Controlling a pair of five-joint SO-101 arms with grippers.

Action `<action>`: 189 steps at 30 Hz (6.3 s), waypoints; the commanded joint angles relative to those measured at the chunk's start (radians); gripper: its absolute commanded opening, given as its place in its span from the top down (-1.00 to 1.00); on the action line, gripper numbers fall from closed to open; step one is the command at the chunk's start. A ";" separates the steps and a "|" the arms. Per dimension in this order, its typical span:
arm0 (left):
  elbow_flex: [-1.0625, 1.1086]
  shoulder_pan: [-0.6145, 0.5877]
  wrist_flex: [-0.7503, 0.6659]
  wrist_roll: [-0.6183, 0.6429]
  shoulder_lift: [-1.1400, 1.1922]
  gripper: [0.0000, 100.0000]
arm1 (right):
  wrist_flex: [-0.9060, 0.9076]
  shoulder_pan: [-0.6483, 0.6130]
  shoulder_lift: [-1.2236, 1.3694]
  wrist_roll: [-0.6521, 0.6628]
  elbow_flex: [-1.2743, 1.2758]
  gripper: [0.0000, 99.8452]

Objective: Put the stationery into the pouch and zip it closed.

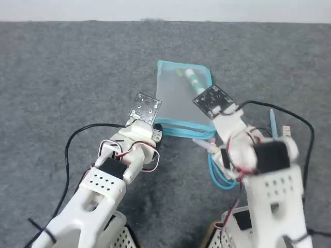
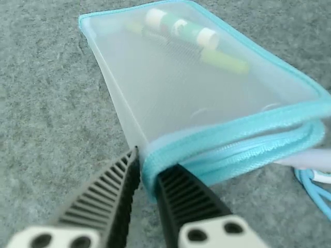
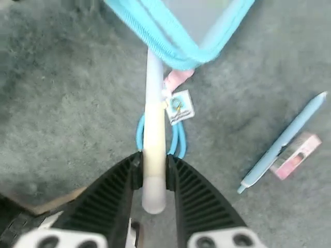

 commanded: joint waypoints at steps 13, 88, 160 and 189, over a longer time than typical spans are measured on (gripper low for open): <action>-0.018 0.008 -0.043 -0.009 0.009 0.98 | -0.054 -0.174 -0.340 -0.121 -0.026 0.99; -0.070 -0.025 -0.037 -0.002 0.011 0.98 | -0.426 -0.153 0.185 -0.222 0.127 0.75; -0.064 -0.095 0.031 -0.023 0.009 0.98 | -0.444 0.803 1.376 0.319 -0.488 0.76; -0.064 0.014 0.000 0.011 0.009 0.98 | -0.101 -0.154 0.292 0.020 0.040 0.99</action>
